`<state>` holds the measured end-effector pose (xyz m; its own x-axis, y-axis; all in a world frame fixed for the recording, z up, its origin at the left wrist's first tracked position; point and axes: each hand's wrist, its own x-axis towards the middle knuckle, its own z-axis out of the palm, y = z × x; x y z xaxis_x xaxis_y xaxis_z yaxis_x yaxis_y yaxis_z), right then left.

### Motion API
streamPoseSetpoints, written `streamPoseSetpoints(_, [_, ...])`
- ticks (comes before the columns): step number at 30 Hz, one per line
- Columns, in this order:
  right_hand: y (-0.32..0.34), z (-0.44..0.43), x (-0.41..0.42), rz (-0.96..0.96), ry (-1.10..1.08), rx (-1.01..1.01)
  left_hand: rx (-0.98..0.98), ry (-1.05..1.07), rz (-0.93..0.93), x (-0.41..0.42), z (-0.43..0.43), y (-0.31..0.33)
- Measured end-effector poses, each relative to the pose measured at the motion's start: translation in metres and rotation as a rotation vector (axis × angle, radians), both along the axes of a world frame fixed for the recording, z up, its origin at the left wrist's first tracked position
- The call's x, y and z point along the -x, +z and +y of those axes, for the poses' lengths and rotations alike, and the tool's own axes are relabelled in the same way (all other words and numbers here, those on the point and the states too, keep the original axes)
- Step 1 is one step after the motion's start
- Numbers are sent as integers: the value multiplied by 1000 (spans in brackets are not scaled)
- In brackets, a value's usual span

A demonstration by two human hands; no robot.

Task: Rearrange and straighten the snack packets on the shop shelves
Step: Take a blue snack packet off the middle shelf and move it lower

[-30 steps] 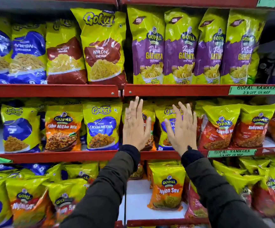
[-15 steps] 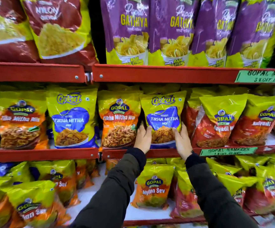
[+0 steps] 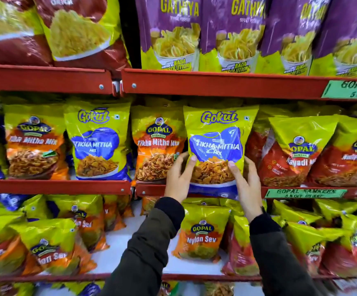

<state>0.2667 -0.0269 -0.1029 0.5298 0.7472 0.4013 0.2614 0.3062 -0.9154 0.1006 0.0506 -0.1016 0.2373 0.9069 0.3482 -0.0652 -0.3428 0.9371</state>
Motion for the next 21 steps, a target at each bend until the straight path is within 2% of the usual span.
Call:
streamPoseSetpoints(6, [-59, -20, 42, -43, 45, 100, 46, 118, 29, 76, -25, -53])
streamPoseSetpoints(15, [-162, -40, 119, 19, 237, 408, 322, 135, 216, 181, -45, -147])
streamPoseSetpoints(21, [-213, -15, 149, -1, 274, 585, 511, 157, 248, 211, -33, -201])
